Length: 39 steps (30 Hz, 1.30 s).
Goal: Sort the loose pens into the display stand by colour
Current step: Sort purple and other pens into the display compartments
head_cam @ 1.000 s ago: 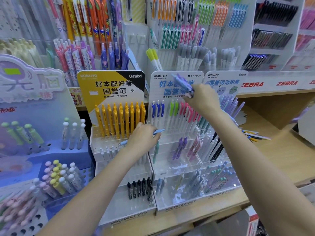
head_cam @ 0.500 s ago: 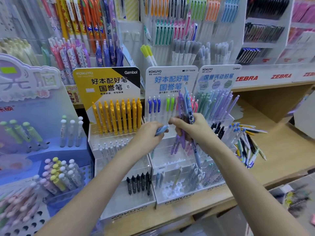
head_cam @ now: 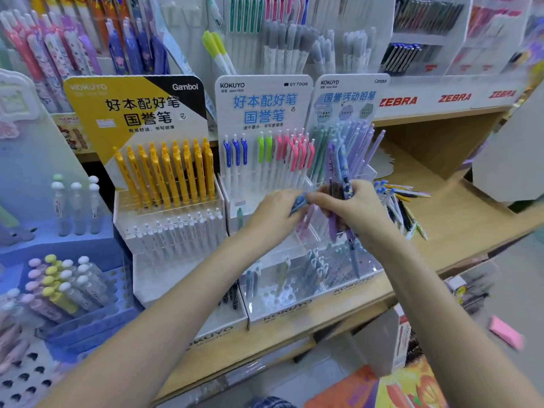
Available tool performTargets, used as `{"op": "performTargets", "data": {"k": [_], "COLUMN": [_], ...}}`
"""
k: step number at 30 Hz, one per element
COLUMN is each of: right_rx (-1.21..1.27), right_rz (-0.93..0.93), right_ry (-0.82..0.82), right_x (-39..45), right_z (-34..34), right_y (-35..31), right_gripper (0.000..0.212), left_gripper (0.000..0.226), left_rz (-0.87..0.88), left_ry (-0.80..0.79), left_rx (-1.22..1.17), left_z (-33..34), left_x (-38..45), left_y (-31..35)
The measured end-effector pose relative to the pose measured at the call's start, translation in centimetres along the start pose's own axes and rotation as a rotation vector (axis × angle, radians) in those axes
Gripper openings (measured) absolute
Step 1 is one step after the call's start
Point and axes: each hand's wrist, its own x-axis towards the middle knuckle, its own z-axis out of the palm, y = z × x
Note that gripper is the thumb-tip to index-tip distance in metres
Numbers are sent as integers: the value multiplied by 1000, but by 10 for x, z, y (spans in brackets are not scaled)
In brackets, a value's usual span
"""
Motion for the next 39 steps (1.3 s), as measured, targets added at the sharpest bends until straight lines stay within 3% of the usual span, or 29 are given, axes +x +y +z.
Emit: {"op": "performTargets", "data": {"k": [4, 10, 14, 20, 25, 32, 39], "right_rx": [31, -21, -83, 6, 69, -108, -331], "right_rz": [34, 52, 44, 40, 106, 47, 21], "right_ry": [67, 121, 168, 113, 96, 31, -143], "right_x": [-4, -8, -5, 6, 22, 30, 6], "right_z": [0, -5, -29, -10, 5, 14, 13], "right_y": [11, 22, 28, 33, 37, 33, 59], "right_gripper": [20, 9, 13, 7, 14, 15, 18], "left_gripper": [17, 21, 30, 37, 38, 35, 37], "left_rz": [35, 69, -94, -187, -192, -199, -161], "left_ry": [32, -42, -72, -157, -186, -185, -187], "left_rx": [8, 10, 115, 321, 309, 276, 313], "left_z": [14, 19, 7, 13, 12, 9, 23], "left_x": [0, -13, -44, -79, -80, -75, -88], "left_y": [1, -14, -65, -96, -104, -110, -103]}}
